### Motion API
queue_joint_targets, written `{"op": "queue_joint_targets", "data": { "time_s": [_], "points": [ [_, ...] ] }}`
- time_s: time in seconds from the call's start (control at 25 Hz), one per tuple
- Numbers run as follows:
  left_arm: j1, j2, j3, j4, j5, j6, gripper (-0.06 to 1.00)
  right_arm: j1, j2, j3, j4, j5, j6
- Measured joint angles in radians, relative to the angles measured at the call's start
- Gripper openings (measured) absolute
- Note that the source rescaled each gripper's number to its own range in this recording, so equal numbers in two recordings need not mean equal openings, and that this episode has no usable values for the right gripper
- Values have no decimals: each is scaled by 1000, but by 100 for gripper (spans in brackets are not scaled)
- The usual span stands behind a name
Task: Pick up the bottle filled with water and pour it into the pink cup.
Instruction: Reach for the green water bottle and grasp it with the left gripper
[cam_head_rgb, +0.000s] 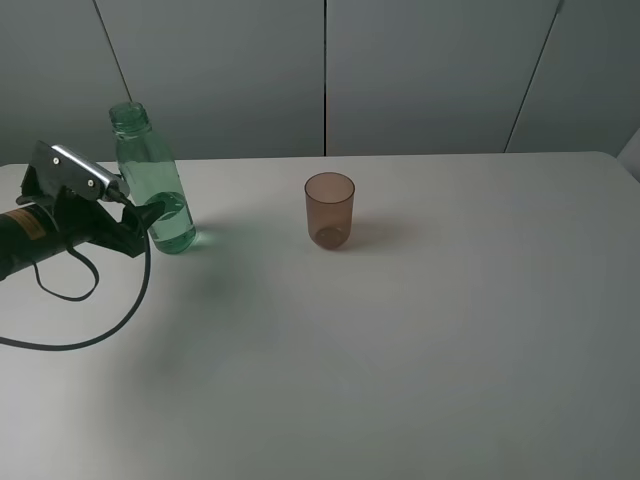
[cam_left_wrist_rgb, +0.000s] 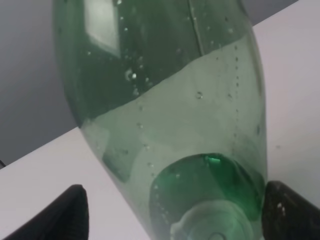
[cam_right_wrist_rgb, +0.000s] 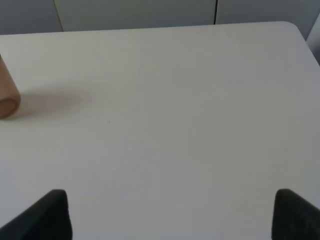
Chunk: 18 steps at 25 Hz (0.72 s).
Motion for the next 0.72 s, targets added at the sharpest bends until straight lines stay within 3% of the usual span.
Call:
{"op": "queue_joint_targets", "data": {
  "time_s": [0.32,0.72],
  "points": [
    [-48,0,0,-87,18,-46,57,0,0,0,0,0,0],
    [-102,0,0,-138,37,-46,57,0,0,0,0,0,0]
  ]
}}
